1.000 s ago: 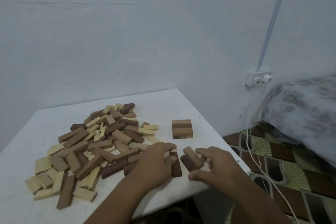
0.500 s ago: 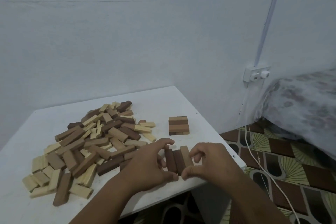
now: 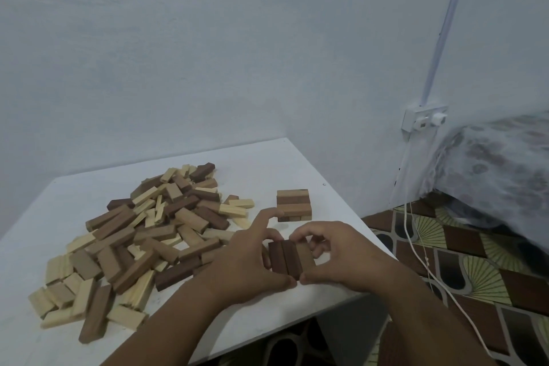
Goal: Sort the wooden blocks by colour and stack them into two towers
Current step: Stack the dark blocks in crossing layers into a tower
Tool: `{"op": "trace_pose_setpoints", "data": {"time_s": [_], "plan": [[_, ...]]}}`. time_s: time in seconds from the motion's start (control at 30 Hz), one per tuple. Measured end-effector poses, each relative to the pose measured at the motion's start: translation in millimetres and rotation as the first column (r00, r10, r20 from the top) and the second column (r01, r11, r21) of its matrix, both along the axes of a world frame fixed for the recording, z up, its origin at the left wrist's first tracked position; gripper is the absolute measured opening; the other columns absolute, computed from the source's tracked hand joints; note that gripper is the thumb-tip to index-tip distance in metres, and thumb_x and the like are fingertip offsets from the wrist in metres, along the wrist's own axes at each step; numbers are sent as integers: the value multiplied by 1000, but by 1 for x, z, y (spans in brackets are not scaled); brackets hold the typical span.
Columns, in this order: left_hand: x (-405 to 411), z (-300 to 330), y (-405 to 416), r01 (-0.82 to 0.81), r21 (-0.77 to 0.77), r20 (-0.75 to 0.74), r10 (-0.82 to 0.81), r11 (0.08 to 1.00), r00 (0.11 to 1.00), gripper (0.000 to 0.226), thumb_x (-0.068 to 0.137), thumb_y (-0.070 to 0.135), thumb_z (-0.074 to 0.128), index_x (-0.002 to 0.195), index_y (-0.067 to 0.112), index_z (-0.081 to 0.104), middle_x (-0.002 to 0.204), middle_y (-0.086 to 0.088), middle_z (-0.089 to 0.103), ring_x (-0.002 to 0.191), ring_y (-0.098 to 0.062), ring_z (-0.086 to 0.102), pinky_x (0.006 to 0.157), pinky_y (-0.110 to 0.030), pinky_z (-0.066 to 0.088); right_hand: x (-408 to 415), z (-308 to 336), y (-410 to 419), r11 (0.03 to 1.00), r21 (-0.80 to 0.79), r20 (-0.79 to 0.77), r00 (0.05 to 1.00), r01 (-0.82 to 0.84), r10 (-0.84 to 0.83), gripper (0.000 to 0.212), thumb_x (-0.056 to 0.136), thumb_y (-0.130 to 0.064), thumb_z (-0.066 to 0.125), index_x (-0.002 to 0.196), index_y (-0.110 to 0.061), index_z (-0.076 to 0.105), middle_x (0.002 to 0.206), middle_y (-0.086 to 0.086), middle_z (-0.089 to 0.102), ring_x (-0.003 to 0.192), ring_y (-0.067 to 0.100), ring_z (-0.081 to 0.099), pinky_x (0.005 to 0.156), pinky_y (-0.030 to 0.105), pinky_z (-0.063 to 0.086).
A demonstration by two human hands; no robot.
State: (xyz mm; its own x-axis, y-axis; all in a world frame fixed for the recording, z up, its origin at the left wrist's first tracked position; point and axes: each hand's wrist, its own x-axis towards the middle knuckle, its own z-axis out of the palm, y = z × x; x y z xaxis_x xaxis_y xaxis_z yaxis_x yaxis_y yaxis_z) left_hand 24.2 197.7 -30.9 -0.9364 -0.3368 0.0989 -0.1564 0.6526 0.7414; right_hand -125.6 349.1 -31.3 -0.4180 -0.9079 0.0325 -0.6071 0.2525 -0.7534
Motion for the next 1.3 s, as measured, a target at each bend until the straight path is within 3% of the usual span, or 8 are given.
{"op": "trace_pose_setpoints", "data": {"time_s": [0.13,0.23,0.4,0.57,0.73,0.9,1.03,1.3], "plan": [[-11,10,-14,-8,-4,-15,8,1000,1000,102,58,32,94,134,49,29,114,15,61,71,-15,64,66,-27,56,-6,4,-7,994,-94,-12,999,48,-49,55,60,-31,86,109,-44,67,102,-15,68,92,2,63,87,34,56],[-25,19,-25,-9,-37,-59,7,999,998,96,62,28,93,132,46,30,114,17,60,72,-15,61,67,-24,54,-11,7,-15,966,-252,-7,998,62,-66,57,64,-14,87,112,-39,68,118,-21,63,104,2,62,91,26,54],[-53,30,-45,-20,-98,-82,12,995,997,90,64,31,89,131,45,31,114,16,63,74,-11,62,76,-31,56,-21,3,-30,878,-427,84,976,216,-199,47,67,-2,87,106,-23,70,110,-8,63,100,2,64,90,15,51],[-75,28,-61,-16,-88,-55,11,996,998,89,66,32,88,131,47,29,114,12,64,79,-11,60,70,-18,50,-25,-4,-38,841,-469,181,962,269,-206,56,78,14,71,98,-38,65,107,-20,66,102,-11,62,85,2,44],[-86,22,-69,-14,-100,-28,12,995,1000,95,70,30,87,138,47,24,117,11,63,89,-8,56,72,-16,44,-33,-14,-49,820,-490,92,953,295,-288,47,82,6,71,109,-32,65,113,-18,66,111,-1,62,99,14,46],[-92,18,-75,7,-137,21,-4,991,1000,109,72,31,85,149,49,10,122,12,64,87,-4,55,76,-16,40,-38,-20,-51,818,-483,80,946,314,-316,45,80,3,74,110,-29,63,117,-15,64,110,-3,62,98,17,49],[-95,15,-76,21,-178,46,-13,984,999,114,74,36,83,151,50,1,128,15,63,97,-6,52,80,-18,38,-41,-21,-51,827,-468,72,946,311,-315,45,78,1,75,112,-26,63,117,-13,62,109,2,63,96,20,51],[-93,15,-77,33,-199,49,-23,980,999,117,75,38,83,154,44,-3,130,20,57,103,-7,44,78,-11,34,-42,-21,-48,828,-469,68,947,308,-314,50,76,-1,78,110,-33,61,118,-12,61,106,1,64,92,15,51]]}}
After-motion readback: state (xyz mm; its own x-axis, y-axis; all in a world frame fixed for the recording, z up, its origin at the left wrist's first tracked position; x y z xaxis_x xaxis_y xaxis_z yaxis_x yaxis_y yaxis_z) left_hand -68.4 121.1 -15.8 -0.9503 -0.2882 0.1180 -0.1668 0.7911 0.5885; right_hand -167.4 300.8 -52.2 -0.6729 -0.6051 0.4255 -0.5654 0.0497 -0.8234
